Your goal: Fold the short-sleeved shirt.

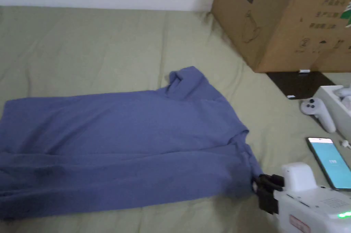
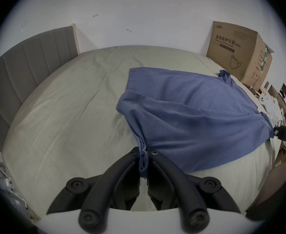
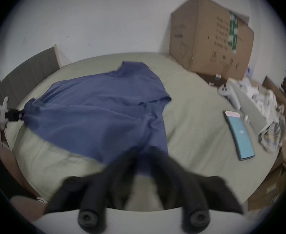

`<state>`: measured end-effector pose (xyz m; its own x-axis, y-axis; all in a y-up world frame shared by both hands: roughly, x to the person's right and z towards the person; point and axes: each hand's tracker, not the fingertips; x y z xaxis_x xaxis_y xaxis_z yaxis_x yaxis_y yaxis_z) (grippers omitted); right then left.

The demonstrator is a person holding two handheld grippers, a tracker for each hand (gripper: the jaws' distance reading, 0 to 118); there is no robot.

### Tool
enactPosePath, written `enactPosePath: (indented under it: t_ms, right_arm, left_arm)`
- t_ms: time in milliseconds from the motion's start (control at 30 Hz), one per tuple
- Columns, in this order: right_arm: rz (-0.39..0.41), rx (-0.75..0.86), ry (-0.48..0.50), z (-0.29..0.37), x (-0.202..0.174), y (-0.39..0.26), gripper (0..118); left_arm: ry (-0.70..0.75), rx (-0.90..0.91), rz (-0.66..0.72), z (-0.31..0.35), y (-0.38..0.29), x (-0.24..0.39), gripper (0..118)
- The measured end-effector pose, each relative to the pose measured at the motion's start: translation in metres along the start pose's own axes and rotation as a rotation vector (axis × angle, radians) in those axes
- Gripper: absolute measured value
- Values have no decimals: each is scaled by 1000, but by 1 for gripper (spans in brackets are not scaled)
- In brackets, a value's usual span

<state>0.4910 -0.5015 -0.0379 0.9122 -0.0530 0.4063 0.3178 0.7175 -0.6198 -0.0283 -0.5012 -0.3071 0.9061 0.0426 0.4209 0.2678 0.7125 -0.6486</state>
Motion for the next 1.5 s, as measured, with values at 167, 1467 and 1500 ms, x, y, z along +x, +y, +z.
enactPosePath:
  t_ms: [167,1467,1500]
  right_arm:
    - [-27,-133,120,-37,7,16,69]
    - [114,324,51,51,-48,124,0]
    - [124,318,62,45,-54,128,0]
  left_arm:
    - [-17,-15,33,1,-2,-8,6]
    - [-123,131,120,-1,118,-26,1]
    - [-124,73,140,-26,122,-29,19]
